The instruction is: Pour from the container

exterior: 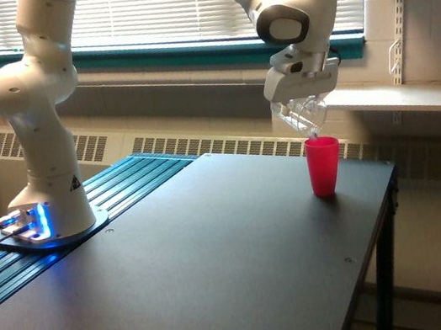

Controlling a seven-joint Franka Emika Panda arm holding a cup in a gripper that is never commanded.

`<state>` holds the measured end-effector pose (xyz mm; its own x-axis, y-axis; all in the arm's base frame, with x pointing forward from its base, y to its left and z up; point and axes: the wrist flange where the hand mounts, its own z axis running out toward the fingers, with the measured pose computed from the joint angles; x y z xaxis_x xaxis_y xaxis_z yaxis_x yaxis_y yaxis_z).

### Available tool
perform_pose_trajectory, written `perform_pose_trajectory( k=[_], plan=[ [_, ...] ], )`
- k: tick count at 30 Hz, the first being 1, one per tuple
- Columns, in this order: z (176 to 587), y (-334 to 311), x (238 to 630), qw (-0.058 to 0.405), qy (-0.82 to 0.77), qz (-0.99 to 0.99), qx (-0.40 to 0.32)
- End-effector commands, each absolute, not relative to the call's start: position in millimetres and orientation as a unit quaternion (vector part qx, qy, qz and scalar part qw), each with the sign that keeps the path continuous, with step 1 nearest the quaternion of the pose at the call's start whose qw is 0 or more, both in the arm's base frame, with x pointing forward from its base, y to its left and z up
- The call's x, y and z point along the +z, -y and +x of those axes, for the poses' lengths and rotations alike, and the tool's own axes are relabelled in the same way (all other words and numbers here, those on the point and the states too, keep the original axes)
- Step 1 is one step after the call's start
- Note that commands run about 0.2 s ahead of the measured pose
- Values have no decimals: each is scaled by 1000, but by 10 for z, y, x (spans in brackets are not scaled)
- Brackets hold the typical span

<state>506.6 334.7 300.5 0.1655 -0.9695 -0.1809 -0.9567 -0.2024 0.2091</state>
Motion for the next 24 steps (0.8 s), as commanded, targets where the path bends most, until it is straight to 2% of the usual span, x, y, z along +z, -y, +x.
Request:
perform_pose_trajectory(
  k=[1,9,24],
  plan=[
    [5036,-3297,2916,34,635,759,-142],
    [5004,-3308,2906,46,635,761,-127],
    [5004,-3293,2987,38,643,756,-118]
  ],
)
